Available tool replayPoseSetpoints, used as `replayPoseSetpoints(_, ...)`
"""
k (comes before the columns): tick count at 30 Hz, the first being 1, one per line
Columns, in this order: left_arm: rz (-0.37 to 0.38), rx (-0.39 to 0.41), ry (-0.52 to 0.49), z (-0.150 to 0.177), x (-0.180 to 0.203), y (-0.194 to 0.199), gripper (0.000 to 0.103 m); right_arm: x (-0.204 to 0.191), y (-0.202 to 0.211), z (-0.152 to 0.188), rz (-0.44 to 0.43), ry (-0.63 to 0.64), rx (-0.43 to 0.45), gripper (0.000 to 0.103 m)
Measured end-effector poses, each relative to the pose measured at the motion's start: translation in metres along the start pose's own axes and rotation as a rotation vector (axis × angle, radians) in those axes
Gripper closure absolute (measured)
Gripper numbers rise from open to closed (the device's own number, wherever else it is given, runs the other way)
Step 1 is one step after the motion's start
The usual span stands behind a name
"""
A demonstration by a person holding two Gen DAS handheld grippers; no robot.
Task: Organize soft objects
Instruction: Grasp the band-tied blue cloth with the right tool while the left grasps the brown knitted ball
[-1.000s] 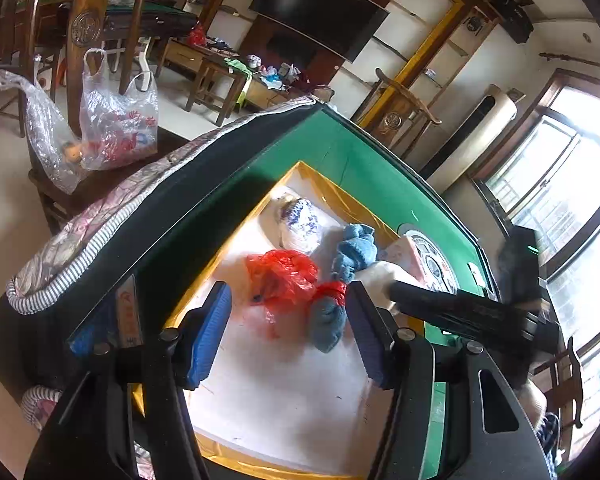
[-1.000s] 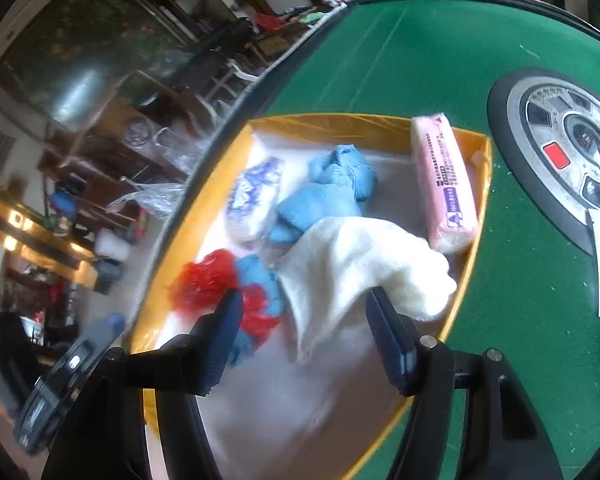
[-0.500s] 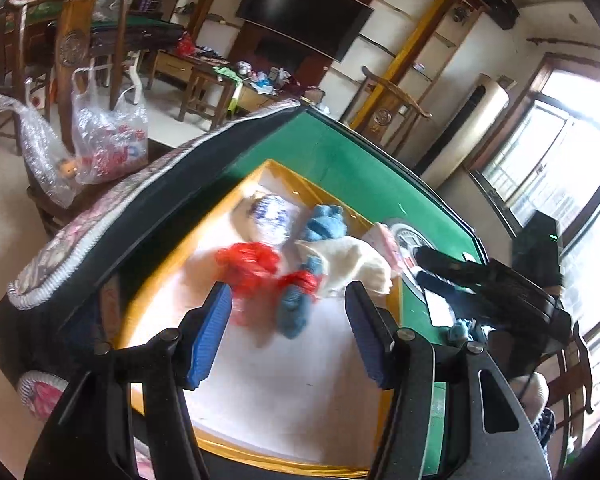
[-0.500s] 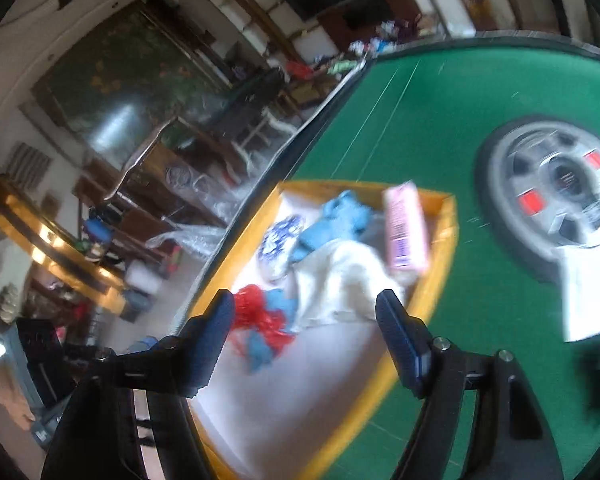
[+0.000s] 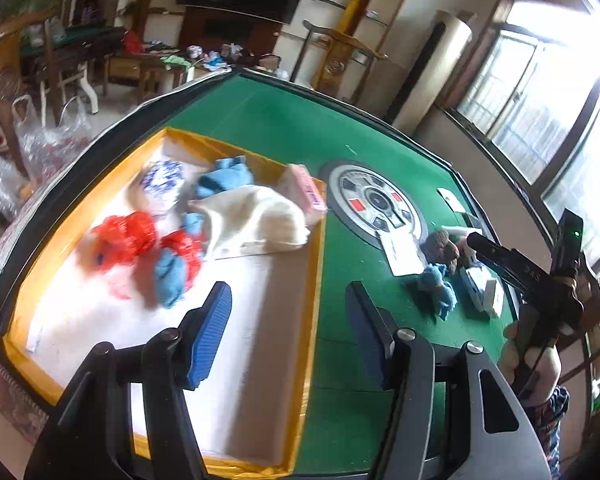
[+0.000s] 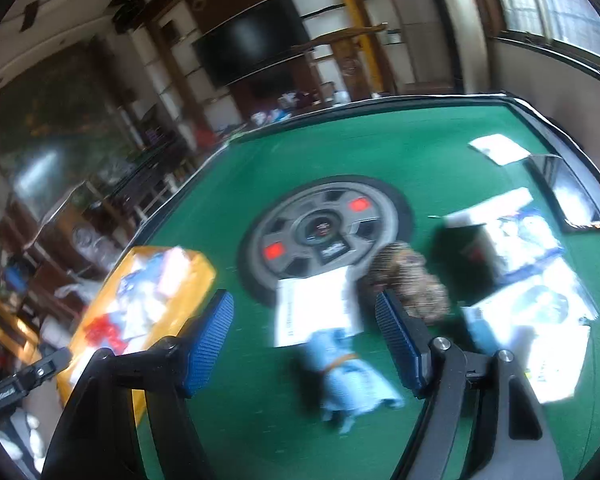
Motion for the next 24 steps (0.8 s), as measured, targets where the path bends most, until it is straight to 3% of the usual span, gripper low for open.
replayPoseSetpoints(4, -0.023, -0.017, -0.107, -0.01, 0.039, -0.017, 0.045, 0.037, 0.005, 0.001, 0.005, -0.089, 0.037, 0.034)
replayPoseSetpoints(10, 0.05, -0.127, -0.143, -0.013, 0.1, -0.081, 0.045, 0.055, 0.001, 0.006, -0.05, -0.139, -0.008, 0.034)
replayPoseSetpoints(14, 0.112, -0.22, -0.088, -0.007, 0.122, -0.114, 0.045, 0.047, -0.01, 0.014, -0.081, -0.102, -0.074, 0.034)
replayPoseSetpoints(17, 0.104, -0.196, -0.088, -0.008, 0.127, -0.113, 0.045, 0.034, -0.025, 0.027, -0.102, -0.057, -0.164, 0.034)
replayPoseSetpoints(20, 0.098, -0.186, -0.071, -0.018, 0.123, -0.113, 0.045, 0.021, -0.037, 0.04, -0.028, 0.038, -0.212, 0.036)
replayPoseSetpoints(22, 0.094, -0.178, -0.068, -0.03, 0.125, -0.114, 0.045, 0.02, -0.043, 0.048, -0.001, 0.048, -0.263, 0.076)
replayPoseSetpoints(24, 0.12, -0.179, -0.081, -0.04, 0.138, -0.119, 0.045, 0.03, -0.037, 0.046, 0.018, -0.001, -0.252, 0.076)
Point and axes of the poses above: each gripper's, at about its wrist camera, not at the fingertips, and y roughly against the way its jaws point, x to its right, z to its underside, the point moved 5 cm from there along -y, roughly the way its jaws point, and after that the axes turned 1 degree about x, right-handed, at the moved point
